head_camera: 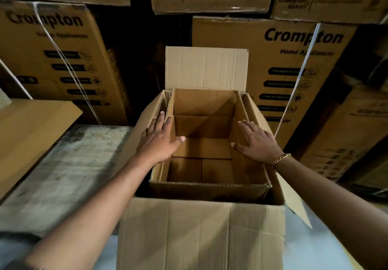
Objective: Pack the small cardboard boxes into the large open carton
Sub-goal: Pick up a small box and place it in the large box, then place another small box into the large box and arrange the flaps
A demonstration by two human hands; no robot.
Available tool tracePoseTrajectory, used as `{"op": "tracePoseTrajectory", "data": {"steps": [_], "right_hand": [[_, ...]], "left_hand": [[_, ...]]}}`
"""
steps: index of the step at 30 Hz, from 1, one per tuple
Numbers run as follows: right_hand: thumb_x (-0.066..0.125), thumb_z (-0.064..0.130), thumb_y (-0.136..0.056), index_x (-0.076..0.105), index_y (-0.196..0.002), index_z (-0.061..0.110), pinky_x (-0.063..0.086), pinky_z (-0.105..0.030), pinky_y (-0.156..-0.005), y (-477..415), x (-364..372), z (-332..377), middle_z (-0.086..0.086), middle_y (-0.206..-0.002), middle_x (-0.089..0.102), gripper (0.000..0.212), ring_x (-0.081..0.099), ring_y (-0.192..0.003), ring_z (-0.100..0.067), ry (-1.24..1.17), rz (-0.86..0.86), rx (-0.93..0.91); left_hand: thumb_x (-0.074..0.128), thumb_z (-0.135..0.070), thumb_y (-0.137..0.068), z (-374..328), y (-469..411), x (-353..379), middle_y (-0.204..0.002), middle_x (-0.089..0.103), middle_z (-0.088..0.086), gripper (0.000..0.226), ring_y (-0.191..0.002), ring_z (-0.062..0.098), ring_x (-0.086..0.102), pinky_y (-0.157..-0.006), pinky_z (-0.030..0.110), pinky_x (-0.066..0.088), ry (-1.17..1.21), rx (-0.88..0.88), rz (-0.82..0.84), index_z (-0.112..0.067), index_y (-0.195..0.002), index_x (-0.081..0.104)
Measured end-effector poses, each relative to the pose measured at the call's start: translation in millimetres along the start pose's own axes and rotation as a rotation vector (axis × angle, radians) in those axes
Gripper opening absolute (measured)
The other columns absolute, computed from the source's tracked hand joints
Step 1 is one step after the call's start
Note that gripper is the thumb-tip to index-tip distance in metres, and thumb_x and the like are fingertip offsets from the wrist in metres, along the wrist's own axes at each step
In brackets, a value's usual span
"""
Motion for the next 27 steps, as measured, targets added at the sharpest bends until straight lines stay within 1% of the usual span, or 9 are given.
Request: {"op": "tracePoseTrajectory", "data": {"steps": [6, 10, 14, 19, 21, 24, 27], "right_hand": [[0.040, 0.070, -0.092, 0.009, -0.160, 0.028, 0.009, -0.051, -0.121, 33.7, -19.3, 18.9, 0.001, -0.168, 0.008, 0.085, 0.004, -0.154, -0.023, 0.013, -0.047, -0.030], [0.039, 0.069, -0.093, 0.008, -0.160, 0.027, 0.006, -0.049, -0.121, 38.1, -34.7, 46.7, 0.001, -0.169, 0.004, 0.085, 0.000, -0.155, -0.021, -0.004, -0.061, -0.065], [0.039, 0.069, -0.094, 0.007, -0.161, 0.026, 0.004, -0.048, -0.122, 25.5, -49.8, 97.2, 0.000, -0.169, 0.003, 0.086, -0.002, -0.155, -0.019, -0.034, -0.098, -0.133], [0.041, 0.064, -0.096, 0.007, -0.161, 0.025, 0.003, -0.046, -0.122, -3.9, -58.2, 201.5, -0.001, -0.169, 0.004, 0.083, 0.000, -0.154, -0.020, -0.068, -0.138, -0.246], [0.043, 0.062, -0.096, 0.008, -0.161, 0.027, 0.005, -0.047, -0.122, -15.2, -57.6, 258.7, 0.001, -0.169, 0.004, 0.081, 0.001, -0.154, -0.019, -0.101, -0.149, -0.305], [0.041, 0.066, -0.096, 0.008, -0.161, 0.029, 0.007, -0.048, -0.122, -28.0, -49.8, 354.2, 0.004, -0.169, 0.002, 0.081, 0.000, -0.155, -0.018, -0.127, -0.176, -0.403], [0.039, 0.067, -0.095, 0.009, -0.161, 0.028, 0.007, -0.048, -0.122, -34.7, -34.2, 454.7, 0.004, -0.169, 0.004, 0.082, 0.001, -0.155, -0.019, -0.161, -0.176, -0.505]], "left_hand": [[0.024, -0.074, -0.094, -10.7, 48.0, -22.6, -0.166, -0.021, -0.001, 0.084, -0.152, 0.023, -0.016, -0.120, 0.047, -0.004, -0.085, 0.036, -0.049, -0.029, -0.159, -0.004], [0.025, -0.072, -0.096, -1.1, 64.5, -48.0, -0.166, -0.020, 0.000, 0.083, -0.152, 0.023, -0.017, -0.123, 0.050, -0.002, -0.116, 0.037, -0.090, -0.027, -0.160, -0.003], [0.024, -0.071, -0.097, 30.3, 79.7, -82.3, -0.167, -0.017, -0.001, 0.082, -0.152, 0.021, -0.017, -0.123, 0.049, -0.001, -0.118, 0.026, -0.166, -0.026, -0.161, 0.000], [0.026, -0.071, -0.096, 107.8, 110.0, -134.5, -0.167, -0.015, -0.002, 0.082, -0.153, 0.019, -0.015, -0.123, 0.048, 0.000, -0.126, -0.046, -0.275, -0.027, -0.161, 0.003], [0.027, -0.071, -0.096, 151.5, 128.3, -158.1, -0.168, -0.013, -0.002, 0.082, -0.154, 0.019, -0.013, -0.123, 0.048, 0.003, -0.148, -0.102, -0.326, -0.027, -0.161, 0.004], [0.024, -0.072, -0.095, 229.7, 162.3, -193.6, -0.168, -0.011, 0.000, 0.082, -0.154, 0.020, -0.011, -0.124, 0.049, 0.005, -0.190, -0.190, -0.376, -0.026, -0.161, 0.006], [0.025, -0.072, -0.095, 313.0, 201.9, -227.5, -0.169, -0.008, 0.000, 0.082, -0.154, 0.022, -0.007, -0.123, 0.048, 0.005, -0.228, -0.289, -0.403, -0.025, -0.161, 0.007]]}}
Point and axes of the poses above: each hand's wrist, its own y-axis away from the middle knuckle, its own x-axis out of the palm, z = x × y, the point moved 4 cm from there along -y, towards the middle knuckle
